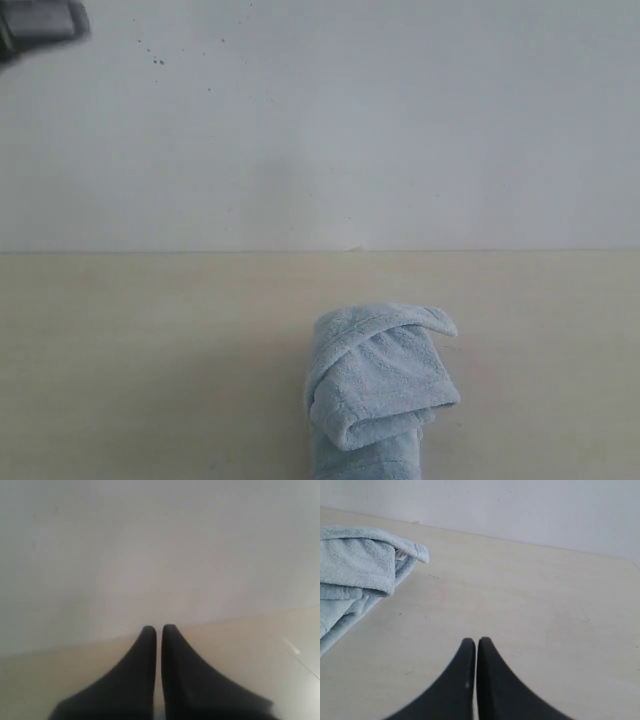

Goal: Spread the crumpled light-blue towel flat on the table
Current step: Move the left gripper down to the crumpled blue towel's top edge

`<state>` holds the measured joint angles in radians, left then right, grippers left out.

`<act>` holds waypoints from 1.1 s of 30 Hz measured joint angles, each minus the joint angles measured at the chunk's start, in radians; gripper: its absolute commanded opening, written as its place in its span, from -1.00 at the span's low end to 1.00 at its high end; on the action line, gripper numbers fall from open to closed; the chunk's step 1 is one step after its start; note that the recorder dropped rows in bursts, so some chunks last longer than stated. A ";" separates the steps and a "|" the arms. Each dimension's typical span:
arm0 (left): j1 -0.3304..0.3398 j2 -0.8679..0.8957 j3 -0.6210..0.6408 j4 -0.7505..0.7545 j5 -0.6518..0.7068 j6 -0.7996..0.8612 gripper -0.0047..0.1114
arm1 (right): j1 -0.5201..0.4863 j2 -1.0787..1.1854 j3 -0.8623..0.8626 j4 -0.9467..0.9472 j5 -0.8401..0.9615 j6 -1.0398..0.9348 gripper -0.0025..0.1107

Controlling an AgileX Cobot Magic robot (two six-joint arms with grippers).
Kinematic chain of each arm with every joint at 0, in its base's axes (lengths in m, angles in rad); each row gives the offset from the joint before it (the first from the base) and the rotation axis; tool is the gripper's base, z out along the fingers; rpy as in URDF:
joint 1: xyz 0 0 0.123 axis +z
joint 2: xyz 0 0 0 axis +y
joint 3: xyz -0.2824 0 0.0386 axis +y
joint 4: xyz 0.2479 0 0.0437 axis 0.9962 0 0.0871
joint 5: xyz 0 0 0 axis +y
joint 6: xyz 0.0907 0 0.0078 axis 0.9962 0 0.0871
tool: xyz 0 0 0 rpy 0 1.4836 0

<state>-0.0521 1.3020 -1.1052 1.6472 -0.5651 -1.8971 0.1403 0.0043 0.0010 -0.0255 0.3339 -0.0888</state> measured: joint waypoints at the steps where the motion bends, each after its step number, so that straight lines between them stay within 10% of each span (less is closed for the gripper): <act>1: -0.006 0.041 0.002 0.036 -0.004 -0.043 -0.85 | 0.000 0.000 0.000 0.000 0.000 0.000 -0.93; 9: -0.190 0.124 0.170 0.096 0.118 -0.021 -0.85 | 0.000 0.000 0.000 0.000 0.000 0.000 -0.93; 14: -0.442 -0.003 0.392 0.035 0.968 0.384 -0.85 | 0.000 0.000 0.000 0.000 0.000 0.000 -0.93; 17: -0.448 0.046 0.436 -0.230 1.128 0.878 -0.85 | 0.000 0.000 0.000 0.001 0.000 0.000 -0.93; 22: -0.504 0.092 0.451 -0.784 0.851 1.450 -0.85 | 0.000 0.000 0.000 0.004 0.000 0.000 -0.93; 25: -0.569 0.072 0.451 -0.996 0.662 1.526 -0.79 | 0.000 0.000 0.000 0.004 0.000 0.000 -0.93; 33: -0.577 0.107 0.438 -1.082 0.149 1.455 0.26 | 0.000 0.000 0.000 0.006 0.000 0.000 -0.93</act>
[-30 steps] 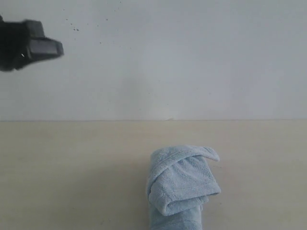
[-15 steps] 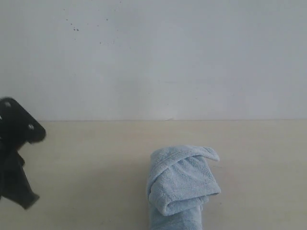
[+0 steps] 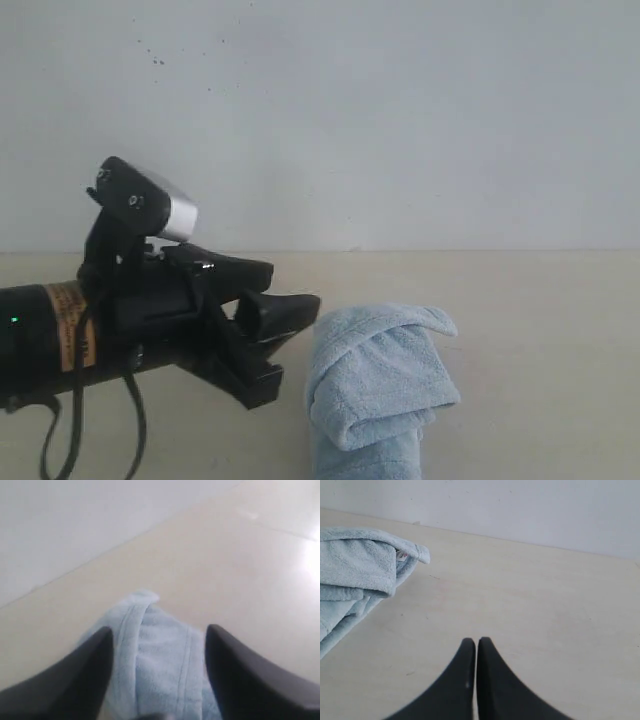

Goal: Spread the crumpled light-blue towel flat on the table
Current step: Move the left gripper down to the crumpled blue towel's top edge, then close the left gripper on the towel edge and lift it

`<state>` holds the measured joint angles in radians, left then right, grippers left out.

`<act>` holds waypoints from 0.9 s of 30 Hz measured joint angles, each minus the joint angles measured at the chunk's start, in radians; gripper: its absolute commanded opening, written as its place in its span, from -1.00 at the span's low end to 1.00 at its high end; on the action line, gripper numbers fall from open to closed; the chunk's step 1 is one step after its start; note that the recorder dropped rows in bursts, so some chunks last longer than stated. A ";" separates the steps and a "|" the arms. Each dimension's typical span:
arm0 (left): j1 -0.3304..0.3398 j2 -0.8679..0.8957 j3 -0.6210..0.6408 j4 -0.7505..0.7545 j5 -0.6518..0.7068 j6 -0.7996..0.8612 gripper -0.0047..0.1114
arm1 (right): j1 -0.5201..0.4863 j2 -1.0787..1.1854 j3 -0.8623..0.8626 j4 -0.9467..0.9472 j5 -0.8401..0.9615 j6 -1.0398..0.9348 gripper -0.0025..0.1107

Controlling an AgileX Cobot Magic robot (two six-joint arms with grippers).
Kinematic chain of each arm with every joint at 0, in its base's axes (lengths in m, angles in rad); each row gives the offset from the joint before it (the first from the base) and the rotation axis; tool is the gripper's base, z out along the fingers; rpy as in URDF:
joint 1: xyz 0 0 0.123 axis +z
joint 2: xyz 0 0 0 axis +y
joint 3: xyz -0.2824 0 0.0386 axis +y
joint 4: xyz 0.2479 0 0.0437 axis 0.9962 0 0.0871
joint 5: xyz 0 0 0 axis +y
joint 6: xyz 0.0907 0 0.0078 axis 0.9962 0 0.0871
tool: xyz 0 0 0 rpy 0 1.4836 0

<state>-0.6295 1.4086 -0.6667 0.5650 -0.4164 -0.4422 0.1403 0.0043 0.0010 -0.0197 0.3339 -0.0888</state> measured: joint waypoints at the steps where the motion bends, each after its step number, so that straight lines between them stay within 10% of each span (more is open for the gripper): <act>1: -0.002 0.029 -0.014 0.000 -0.032 0.000 0.27 | 0.000 0.000 0.000 0.000 0.000 0.000 -0.93; 13: -0.006 0.475 -0.407 0.051 0.261 0.076 0.27 | 0.000 0.000 0.000 0.000 0.000 0.000 -0.93; 21: -0.006 0.565 -0.447 0.058 0.346 0.078 0.26 | 0.000 0.000 0.000 0.000 0.000 0.000 -0.93; 27: -0.006 0.567 -0.448 0.059 0.340 0.078 -0.20 | 0.000 0.000 0.000 0.000 0.000 0.000 -0.93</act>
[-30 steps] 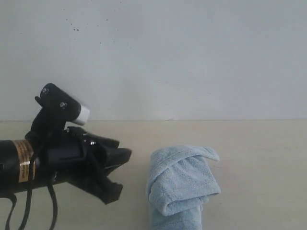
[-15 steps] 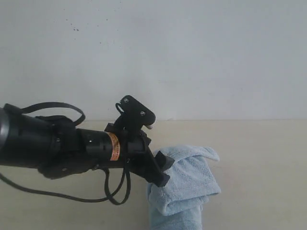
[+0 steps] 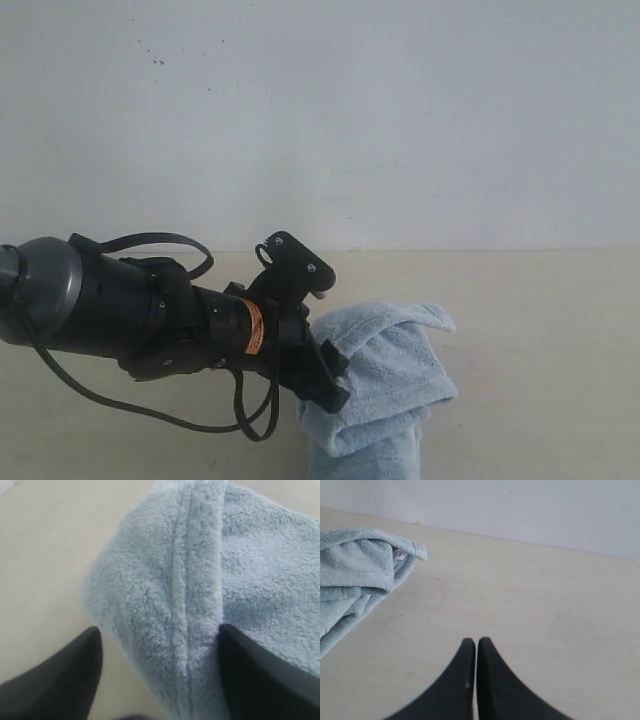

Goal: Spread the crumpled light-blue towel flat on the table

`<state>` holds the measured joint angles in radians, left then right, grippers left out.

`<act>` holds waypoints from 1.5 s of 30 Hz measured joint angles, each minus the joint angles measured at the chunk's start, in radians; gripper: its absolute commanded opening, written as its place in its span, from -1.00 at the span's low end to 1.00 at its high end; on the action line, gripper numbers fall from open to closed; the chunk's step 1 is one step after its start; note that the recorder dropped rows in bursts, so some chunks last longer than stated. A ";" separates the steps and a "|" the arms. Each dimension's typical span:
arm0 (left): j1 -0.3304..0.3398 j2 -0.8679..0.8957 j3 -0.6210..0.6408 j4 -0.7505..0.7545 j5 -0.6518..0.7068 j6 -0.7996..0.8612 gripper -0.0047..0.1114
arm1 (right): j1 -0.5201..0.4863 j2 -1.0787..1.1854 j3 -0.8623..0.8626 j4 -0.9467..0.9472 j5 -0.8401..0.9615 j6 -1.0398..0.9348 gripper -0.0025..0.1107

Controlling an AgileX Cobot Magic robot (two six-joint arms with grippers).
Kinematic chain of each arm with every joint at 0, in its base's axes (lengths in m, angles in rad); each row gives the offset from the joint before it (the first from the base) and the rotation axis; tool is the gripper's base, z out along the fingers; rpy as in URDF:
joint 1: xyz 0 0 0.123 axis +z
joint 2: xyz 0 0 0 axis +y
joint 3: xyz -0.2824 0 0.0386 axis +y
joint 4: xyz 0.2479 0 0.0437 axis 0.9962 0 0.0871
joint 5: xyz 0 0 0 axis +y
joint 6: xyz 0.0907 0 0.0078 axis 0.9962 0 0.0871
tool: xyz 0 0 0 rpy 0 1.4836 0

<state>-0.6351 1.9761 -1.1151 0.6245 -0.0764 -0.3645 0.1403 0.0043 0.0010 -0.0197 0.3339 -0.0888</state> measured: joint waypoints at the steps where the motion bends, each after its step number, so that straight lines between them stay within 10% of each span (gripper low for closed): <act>1: 0.000 0.000 0.000 0.002 0.004 0.000 -0.37 | 0.000 0.000 0.000 0.000 0.000 0.000 -0.93; 4: 0.000 0.000 0.000 0.002 0.029 0.000 -0.84 | 0.000 0.000 0.000 0.000 0.000 0.000 -0.93; 13: 0.000 -0.047 0.000 0.002 0.126 0.008 -0.85 | 0.000 0.000 0.000 0.000 0.000 0.000 -0.93; 32: 0.000 -0.753 0.077 -0.173 0.503 0.036 -0.85 | 0.000 0.000 0.000 0.005 0.000 0.000 -0.93; 40: 0.000 -0.923 0.192 -0.280 0.473 0.432 -0.85 | 0.000 0.000 0.000 0.005 0.000 0.000 -0.93; 45: 0.000 -0.923 0.219 -0.613 0.568 0.838 -0.85 | 0.000 0.000 0.000 0.005 0.000 0.000 -0.93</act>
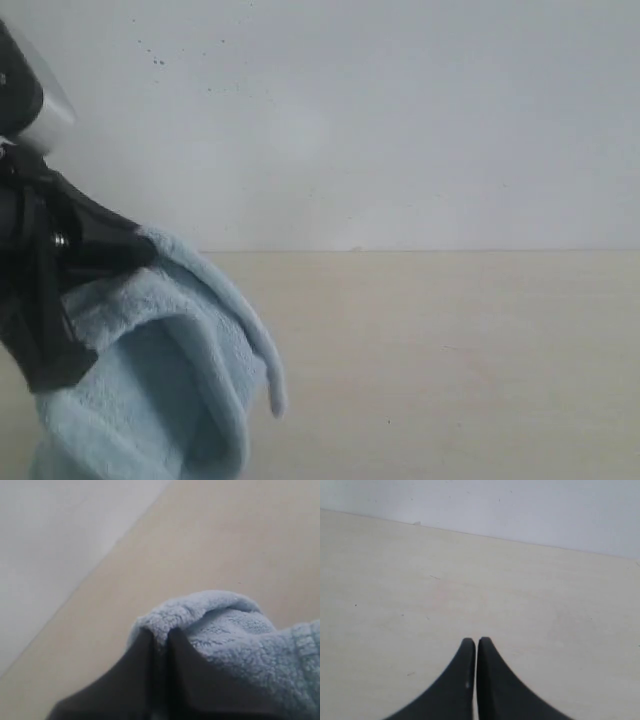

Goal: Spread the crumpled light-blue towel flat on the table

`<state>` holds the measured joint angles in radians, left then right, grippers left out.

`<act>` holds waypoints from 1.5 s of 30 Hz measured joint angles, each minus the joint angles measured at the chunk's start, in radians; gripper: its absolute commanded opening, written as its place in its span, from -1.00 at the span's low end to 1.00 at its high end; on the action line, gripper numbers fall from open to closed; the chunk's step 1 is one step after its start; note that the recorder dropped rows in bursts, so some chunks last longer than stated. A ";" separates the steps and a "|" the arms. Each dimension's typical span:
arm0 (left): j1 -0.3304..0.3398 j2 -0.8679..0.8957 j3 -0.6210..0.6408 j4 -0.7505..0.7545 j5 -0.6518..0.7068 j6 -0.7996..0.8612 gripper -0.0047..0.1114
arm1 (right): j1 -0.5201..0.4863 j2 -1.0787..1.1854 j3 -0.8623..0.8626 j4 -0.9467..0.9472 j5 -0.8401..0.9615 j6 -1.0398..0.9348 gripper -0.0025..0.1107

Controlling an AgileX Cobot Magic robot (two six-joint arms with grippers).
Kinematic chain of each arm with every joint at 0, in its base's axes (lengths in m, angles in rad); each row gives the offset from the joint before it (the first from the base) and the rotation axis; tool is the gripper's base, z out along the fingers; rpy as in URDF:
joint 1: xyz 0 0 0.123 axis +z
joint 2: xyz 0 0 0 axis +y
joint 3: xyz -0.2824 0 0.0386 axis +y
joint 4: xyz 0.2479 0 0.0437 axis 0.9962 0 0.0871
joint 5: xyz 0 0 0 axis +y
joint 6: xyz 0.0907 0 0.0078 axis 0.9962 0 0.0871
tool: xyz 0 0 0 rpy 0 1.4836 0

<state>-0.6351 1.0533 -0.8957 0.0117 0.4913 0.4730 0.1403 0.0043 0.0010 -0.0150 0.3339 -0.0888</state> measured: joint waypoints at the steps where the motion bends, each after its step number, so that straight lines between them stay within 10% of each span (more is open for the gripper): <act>1: 0.000 0.000 0.000 -0.102 0.026 0.119 -0.85 | 0.000 0.000 0.000 0.000 0.000 0.000 -0.93; 8: -0.002 0.035 0.004 -0.594 0.215 0.742 -0.85 | 0.000 0.000 0.000 0.000 0.000 0.000 -0.93; 13: 0.094 0.057 0.004 -0.498 -0.105 0.245 -0.85 | 0.000 0.000 0.000 0.000 0.000 0.000 -0.93; 17: 0.126 0.061 0.004 -0.480 -0.067 -0.078 -0.85 | 0.000 0.000 0.000 0.000 0.000 0.000 -0.93; 24: 0.053 0.070 0.009 -0.553 0.058 0.388 -0.85 | 0.000 0.000 0.000 0.000 0.000 0.000 -0.93; 31: 0.137 0.156 0.037 -0.478 -0.124 0.038 -0.85 | 0.000 0.000 0.000 0.004 0.000 0.000 -0.93; 45: 0.107 0.193 0.051 -0.561 -0.148 0.258 -0.85 | 0.000 0.000 0.000 0.004 0.000 0.000 -0.93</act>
<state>-0.5284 1.2459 -0.8446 -0.5490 0.3435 0.7310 0.1403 0.0043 0.0010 -0.0111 0.3339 -0.0888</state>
